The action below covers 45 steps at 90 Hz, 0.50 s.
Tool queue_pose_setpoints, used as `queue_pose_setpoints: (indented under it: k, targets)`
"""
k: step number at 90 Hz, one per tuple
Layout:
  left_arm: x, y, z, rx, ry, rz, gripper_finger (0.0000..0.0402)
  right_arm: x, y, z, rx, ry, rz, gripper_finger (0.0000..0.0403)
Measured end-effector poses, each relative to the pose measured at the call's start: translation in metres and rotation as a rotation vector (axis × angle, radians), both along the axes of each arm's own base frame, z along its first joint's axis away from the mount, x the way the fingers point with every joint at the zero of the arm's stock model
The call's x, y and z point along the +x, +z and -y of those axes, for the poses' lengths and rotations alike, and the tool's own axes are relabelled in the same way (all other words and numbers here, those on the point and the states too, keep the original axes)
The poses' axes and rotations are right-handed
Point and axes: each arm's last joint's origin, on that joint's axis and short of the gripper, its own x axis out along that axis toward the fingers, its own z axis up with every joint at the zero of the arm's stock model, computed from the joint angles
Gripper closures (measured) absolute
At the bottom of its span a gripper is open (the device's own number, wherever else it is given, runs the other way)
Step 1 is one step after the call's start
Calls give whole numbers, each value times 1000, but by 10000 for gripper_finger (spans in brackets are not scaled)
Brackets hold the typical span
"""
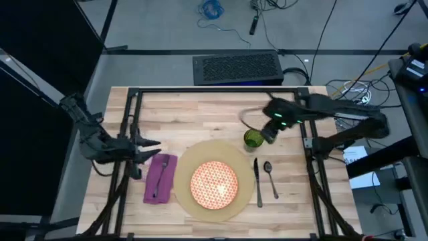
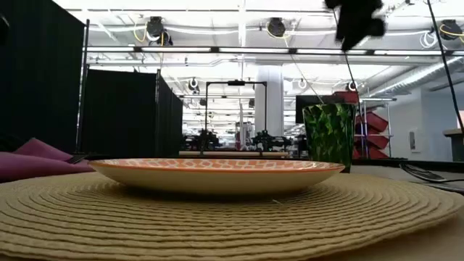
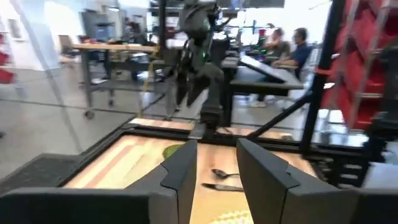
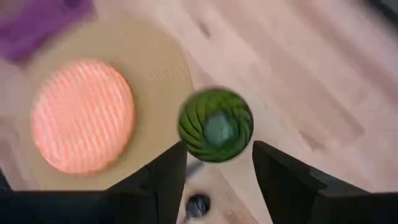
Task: Set table place
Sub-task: Return to Home Position
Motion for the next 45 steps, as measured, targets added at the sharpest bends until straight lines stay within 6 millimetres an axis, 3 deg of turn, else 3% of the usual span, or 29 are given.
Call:
queue_pose_setpoints:
  k: [8, 16, 26, 45]
  targets:
    - [-1, -4, 3, 15, -21, -14, 302, -23, 7, -22, -38, 54, 179, 233]
    - [1, -14, 6, 26, -41, -23, 302, -39, 0, -41, -44, 156, 337, 233]
    - [4, -28, 10, 19, -89, 27, 302, -53, -24, -56, -63, 269, 478, 233]
    - [7, -38, 3, 55, -177, 322, 302, -64, -69, -72, -134, 409, 748, 233]
